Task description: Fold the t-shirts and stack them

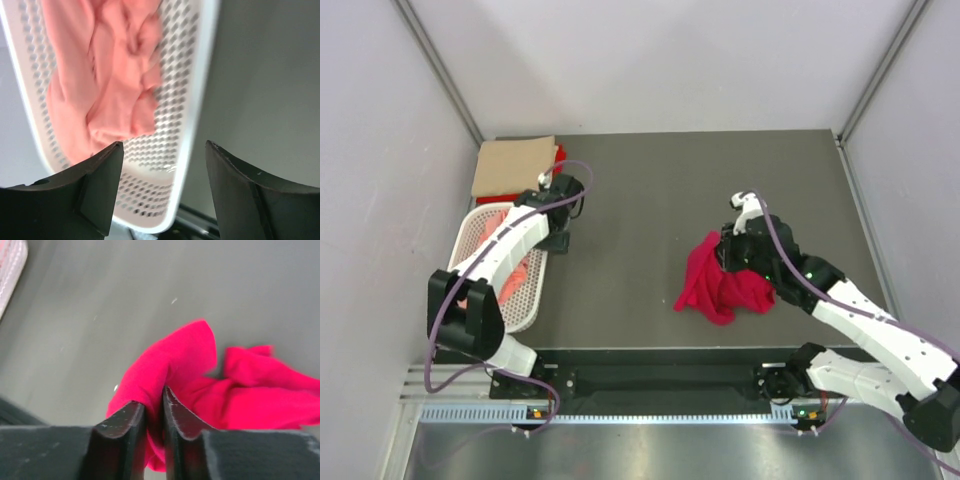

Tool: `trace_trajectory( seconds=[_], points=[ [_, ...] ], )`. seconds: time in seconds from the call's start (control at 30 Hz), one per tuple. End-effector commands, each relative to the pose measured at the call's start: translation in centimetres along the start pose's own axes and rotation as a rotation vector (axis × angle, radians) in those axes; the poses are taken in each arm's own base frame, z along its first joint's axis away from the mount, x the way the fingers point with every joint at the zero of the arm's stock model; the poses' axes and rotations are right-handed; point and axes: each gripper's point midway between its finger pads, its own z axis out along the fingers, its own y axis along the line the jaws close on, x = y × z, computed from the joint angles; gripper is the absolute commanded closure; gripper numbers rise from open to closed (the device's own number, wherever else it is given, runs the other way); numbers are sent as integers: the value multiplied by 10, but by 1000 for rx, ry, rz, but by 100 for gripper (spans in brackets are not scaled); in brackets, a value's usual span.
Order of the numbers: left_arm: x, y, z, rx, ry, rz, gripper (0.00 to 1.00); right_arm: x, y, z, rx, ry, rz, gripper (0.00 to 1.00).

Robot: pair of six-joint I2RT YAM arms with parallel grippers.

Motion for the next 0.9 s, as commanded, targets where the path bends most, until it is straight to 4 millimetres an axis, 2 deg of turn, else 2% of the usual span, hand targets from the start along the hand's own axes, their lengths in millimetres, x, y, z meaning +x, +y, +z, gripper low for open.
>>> trace_trajectory(
  seconds=[0.0, 0.07, 0.1, 0.13, 0.2, 0.23, 0.27, 0.33, 0.4, 0.43, 0.53, 0.57, 0.6, 0.63, 0.7, 0.73, 0.8, 0.87],
  points=[
    [-59, -11, -57, 229, -189, -152, 28, -22, 33, 2, -140, 5, 27, 77],
    [-85, -24, -88, 385, -299, -162, 28, -19, 21, 4, -69, 40, 30, 68],
    [-97, -40, -104, 503, -342, -163, 28, -29, 19, 0, -44, 20, 45, 58],
    [-104, -49, -114, 557, -366, -159, 28, -29, 4, -3, 31, 25, 60, 53],
    [-108, -83, -130, 704, -389, -97, 28, -42, -12, -8, 118, 4, 127, 47],
    [-106, -92, -129, 714, -383, -76, 28, -45, -26, -9, 163, 6, 163, 46],
    [-99, -110, -134, 763, -374, -32, 28, -42, -34, -11, 193, 26, 184, 46],
    [-87, -140, -128, 826, -345, 34, 28, -37, -54, -7, 266, 45, 243, 46],
    [-73, -164, -125, 881, -328, 94, 29, -17, -72, -1, 339, 105, 290, 48],
    [-60, -180, -118, 914, -307, 122, 29, -12, -90, 0, 390, 119, 331, 48],
    [-37, -203, -108, 985, -247, 155, 30, 12, -124, 4, 494, 169, 458, 50],
    [-29, -210, -113, 1037, -225, 160, 29, 21, -130, 6, 517, 188, 508, 51],
    [-23, -215, -119, 1072, -225, 174, 29, 31, -131, 11, 517, 230, 541, 54],
    [-6, -225, -122, 1101, -207, 214, 29, 36, -134, 13, 524, 246, 565, 55],
    [0, -232, -130, 1112, -231, 231, 28, 51, -130, 21, 512, 287, 605, 58],
    [12, -240, -136, 1132, -222, 261, 28, 58, -124, 24, 487, 309, 617, 58],
    [17, -251, -143, 1168, -214, 264, 28, 80, -127, 25, 516, 349, 648, 58],
    [20, -258, -141, 1167, -198, 246, 28, 90, -135, 27, 558, 346, 652, 57]
  ],
)
